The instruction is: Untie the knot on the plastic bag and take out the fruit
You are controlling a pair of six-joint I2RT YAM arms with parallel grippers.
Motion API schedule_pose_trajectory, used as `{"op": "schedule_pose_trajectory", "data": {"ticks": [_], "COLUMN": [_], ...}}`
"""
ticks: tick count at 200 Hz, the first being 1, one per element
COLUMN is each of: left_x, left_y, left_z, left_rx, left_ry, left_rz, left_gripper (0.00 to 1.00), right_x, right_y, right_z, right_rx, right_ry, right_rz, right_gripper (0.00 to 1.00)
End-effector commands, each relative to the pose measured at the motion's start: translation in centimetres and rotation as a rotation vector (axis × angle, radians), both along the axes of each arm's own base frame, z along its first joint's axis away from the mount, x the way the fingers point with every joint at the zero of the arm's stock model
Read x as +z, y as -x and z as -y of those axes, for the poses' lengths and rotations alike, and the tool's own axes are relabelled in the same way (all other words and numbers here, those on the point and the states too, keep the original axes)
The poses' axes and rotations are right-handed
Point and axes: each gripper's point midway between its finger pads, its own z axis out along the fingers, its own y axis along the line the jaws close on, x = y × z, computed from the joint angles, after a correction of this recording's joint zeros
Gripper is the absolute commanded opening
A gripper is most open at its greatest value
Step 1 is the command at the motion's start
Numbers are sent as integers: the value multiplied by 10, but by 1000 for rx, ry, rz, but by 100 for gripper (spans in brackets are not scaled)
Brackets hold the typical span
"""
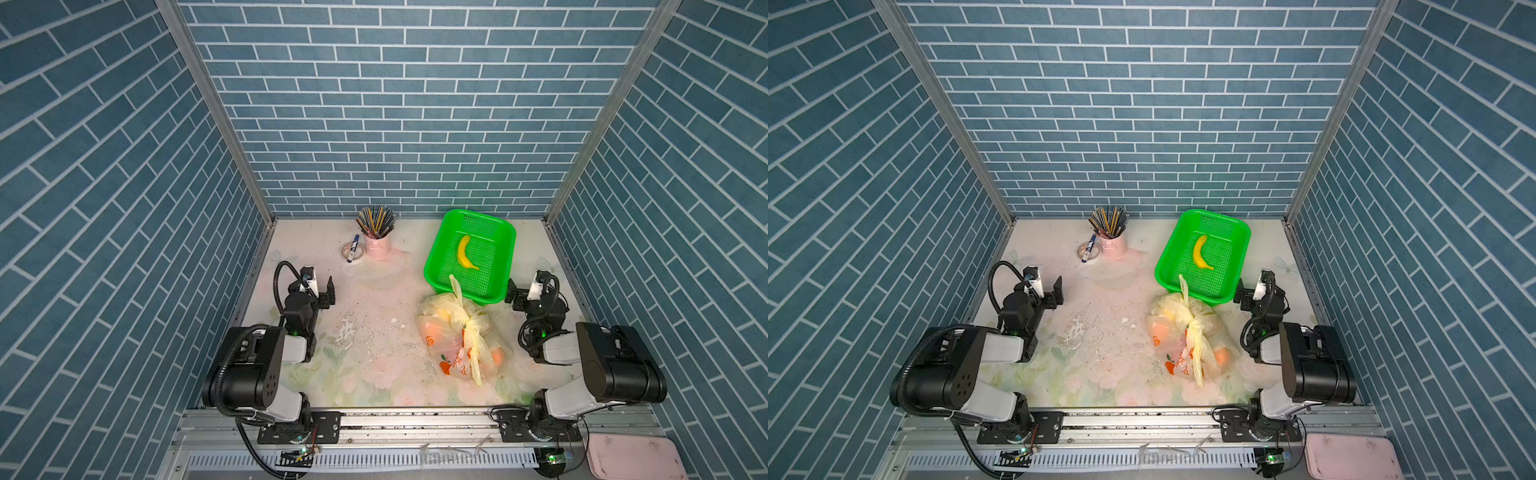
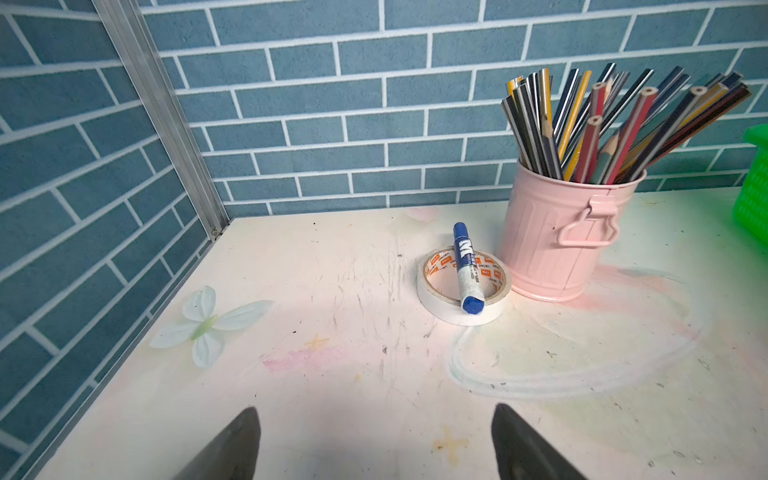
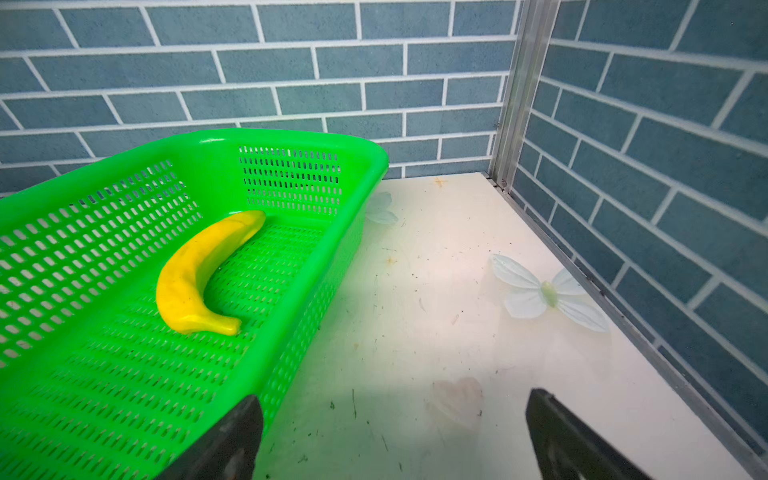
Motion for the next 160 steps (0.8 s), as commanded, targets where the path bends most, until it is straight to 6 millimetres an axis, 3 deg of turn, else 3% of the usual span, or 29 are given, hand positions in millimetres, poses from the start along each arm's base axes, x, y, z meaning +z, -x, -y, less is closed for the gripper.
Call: {"op": "schedule_pose_trajectory", "data": {"ticks": [1,124,160], "left_x": [1,2,15], "left_y": [-1,-1,12], "left_z": [1,1,-6], "left_rx": [-2,-1,41], "left_ry": [-3,-2,14], "left_rz": [5,10,66], "left_gripper": [87,87,87], "right_x": [5,5,24], "right_y": [-2,-1,12], "right_z": [-1,-2,-4], "right_rx": [17,20,31], "right_ry": [38,33,40], "right_rz": [19,21,84], "right_gripper": [99,99,99]}}
